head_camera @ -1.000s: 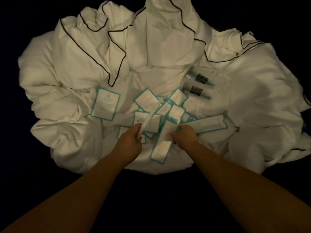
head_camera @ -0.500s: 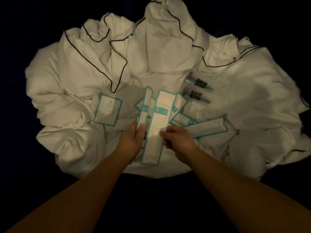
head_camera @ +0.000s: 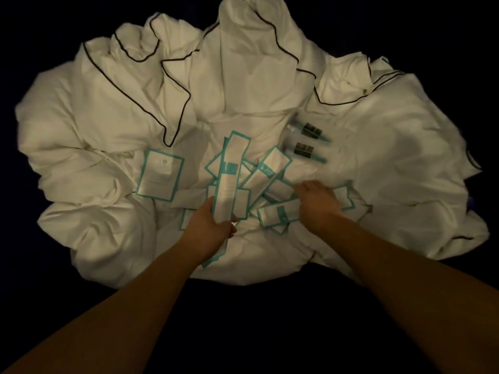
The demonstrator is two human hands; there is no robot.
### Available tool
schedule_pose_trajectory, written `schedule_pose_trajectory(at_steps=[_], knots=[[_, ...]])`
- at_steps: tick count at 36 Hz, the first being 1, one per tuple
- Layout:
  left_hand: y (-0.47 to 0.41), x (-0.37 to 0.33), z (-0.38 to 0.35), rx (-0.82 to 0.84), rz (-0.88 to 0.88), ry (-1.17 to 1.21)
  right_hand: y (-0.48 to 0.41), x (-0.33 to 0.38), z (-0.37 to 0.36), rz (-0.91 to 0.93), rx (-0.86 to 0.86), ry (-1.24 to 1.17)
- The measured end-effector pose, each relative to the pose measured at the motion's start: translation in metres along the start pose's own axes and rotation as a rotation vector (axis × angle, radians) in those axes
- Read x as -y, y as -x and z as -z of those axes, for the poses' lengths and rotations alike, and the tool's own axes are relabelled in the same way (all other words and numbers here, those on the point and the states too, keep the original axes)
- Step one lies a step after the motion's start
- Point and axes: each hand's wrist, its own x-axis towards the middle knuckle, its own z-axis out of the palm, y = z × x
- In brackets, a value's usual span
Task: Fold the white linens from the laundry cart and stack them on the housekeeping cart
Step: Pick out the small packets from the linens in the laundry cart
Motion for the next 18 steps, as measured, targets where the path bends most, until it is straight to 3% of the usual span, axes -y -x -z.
schedule_pose_trajectory(at_steps=[2,7,11,14,18], knots=[[-0.002,0.003,0.001,-0.015,-0.013,-0.017,-0.001,-0.018,-0.006,0.015,0.004,0.164],[-0.003,0.012,-0.001,-0.046,0.012,-0.003,0.0,-0.033,-0.021,0.084,-0.179,0.336],[0.001,0.011,-0.001,-0.068,0.006,0.046,0.006,-0.024,-0.013,0.088,-0.104,0.38],[0.006,0.006,0.001,-0.085,-0.016,0.117,0.007,-0.026,-0.011,0.041,0.061,0.33],[0.008,0.0,0.004,-0.141,-0.04,0.192,0.017,-0.024,0.002,-0.124,0.098,-0.031]])
